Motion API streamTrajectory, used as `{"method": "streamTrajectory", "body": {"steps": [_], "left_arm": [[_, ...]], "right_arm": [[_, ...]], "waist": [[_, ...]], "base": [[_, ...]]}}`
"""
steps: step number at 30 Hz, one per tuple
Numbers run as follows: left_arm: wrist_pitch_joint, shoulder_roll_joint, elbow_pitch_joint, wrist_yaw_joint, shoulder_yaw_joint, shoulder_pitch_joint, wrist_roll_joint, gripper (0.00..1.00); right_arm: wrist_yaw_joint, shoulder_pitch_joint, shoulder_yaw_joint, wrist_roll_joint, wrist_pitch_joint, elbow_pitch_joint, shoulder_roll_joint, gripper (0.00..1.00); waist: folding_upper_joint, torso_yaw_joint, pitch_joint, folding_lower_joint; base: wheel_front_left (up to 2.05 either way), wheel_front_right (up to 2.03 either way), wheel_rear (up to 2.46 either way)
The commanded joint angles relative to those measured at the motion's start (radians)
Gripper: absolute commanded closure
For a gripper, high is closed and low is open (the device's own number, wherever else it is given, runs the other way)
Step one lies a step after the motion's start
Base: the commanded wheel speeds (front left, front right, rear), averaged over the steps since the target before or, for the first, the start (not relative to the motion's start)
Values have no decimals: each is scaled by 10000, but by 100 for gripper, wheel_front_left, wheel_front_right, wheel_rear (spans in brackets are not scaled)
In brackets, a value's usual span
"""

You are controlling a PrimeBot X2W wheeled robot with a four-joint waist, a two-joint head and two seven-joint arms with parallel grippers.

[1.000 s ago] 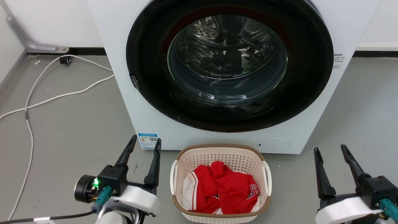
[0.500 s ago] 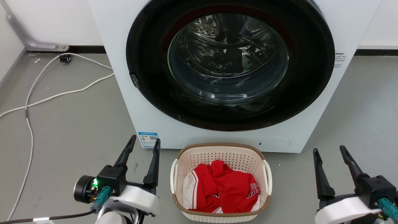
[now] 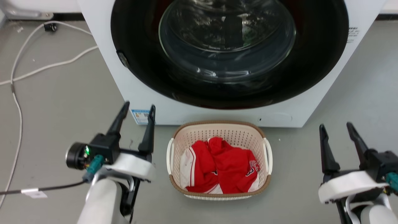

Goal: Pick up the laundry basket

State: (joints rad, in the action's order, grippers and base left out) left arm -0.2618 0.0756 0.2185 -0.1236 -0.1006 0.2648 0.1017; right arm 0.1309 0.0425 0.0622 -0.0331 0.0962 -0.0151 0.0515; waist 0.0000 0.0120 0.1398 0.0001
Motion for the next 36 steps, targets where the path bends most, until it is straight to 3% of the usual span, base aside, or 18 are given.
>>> {"method": "streamTrajectory", "body": {"steps": [1,6,13,25,36], "left_arm": [[-44,85,101,-34,52,390,80,0],[-37,252,590,-51,75,1292,262,0],[-37,587,2305,-72,-219,2886,836,0],[367,1247,5844,-75,-2038,5365,2963,0],[1173,1707,7298,-66,-4028,6965,5047,0]], "right_arm": [[-3,440,57,-89,100,159,-25,0],[-3,1380,231,-315,286,889,-24,0],[-3,3097,118,-382,273,2691,-19,0],[-3,5951,-142,-515,95,6412,-18,0],[-3,8349,-1012,-948,150,9647,-16,0]], "waist": [[0,-48,659,-1],[0,-33,1501,-1],[0,16,3020,-1],[0,-158,5025,-1],[0,-348,6496,-1]], "base": [[0,0,0],[0,0,0],[0,0,0],[0,0,0],[0,0,0]]}}
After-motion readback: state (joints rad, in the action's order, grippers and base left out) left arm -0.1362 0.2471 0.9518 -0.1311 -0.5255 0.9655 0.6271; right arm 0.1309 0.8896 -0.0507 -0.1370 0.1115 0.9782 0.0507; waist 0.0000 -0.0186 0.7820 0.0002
